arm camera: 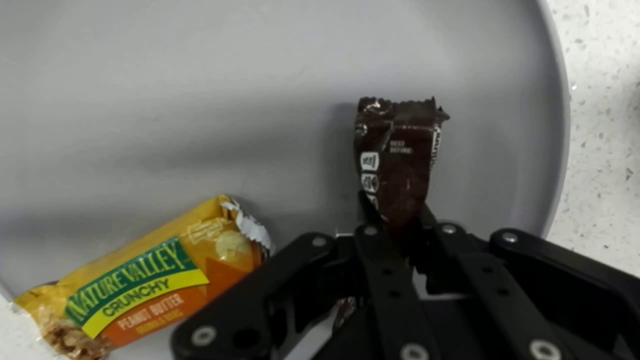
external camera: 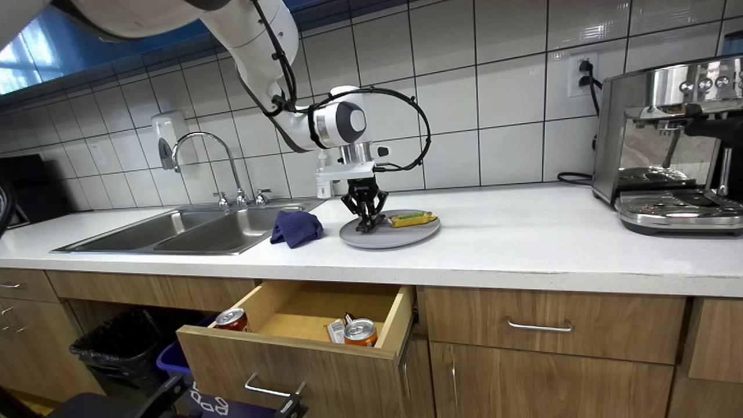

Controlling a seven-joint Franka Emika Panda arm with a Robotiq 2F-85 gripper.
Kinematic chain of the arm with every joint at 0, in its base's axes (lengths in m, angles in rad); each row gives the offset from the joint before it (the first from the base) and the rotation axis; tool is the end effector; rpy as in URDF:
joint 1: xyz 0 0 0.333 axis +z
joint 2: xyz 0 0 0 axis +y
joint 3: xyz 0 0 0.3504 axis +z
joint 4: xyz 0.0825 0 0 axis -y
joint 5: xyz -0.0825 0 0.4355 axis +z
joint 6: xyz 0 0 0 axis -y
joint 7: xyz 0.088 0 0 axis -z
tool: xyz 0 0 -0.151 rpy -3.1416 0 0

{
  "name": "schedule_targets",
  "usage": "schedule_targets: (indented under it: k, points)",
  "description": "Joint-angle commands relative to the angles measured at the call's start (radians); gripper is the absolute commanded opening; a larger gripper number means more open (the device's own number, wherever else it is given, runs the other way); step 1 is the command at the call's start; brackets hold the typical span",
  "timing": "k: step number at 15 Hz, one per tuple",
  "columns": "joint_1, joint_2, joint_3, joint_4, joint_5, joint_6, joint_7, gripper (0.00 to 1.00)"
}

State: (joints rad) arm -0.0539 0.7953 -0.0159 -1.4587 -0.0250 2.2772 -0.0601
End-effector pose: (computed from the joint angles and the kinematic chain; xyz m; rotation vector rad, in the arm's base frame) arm 0.7874 -0.0547 0.1596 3.1094 0.0174 0.0330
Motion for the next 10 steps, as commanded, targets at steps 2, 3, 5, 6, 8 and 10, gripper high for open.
schedule_targets:
  k: [2,3,5,6,8,10]
  points:
    - [-0.001,-0.010,0.008,0.010,0.011,-0.020,-0.003,0.04]
    - [0.000,-0.020,0.009,-0.003,0.009,-0.012,-0.007,0.04]
    - [0.004,-0.040,0.013,-0.029,0.004,0.005,-0.015,0.04]
    - [0.006,-0.050,0.014,-0.042,0.002,0.016,-0.018,0.04]
    - [0.013,-0.077,0.014,-0.076,-0.003,0.043,-0.024,0.04]
    - [0.018,-0.103,0.015,-0.112,-0.006,0.071,-0.028,0.04]
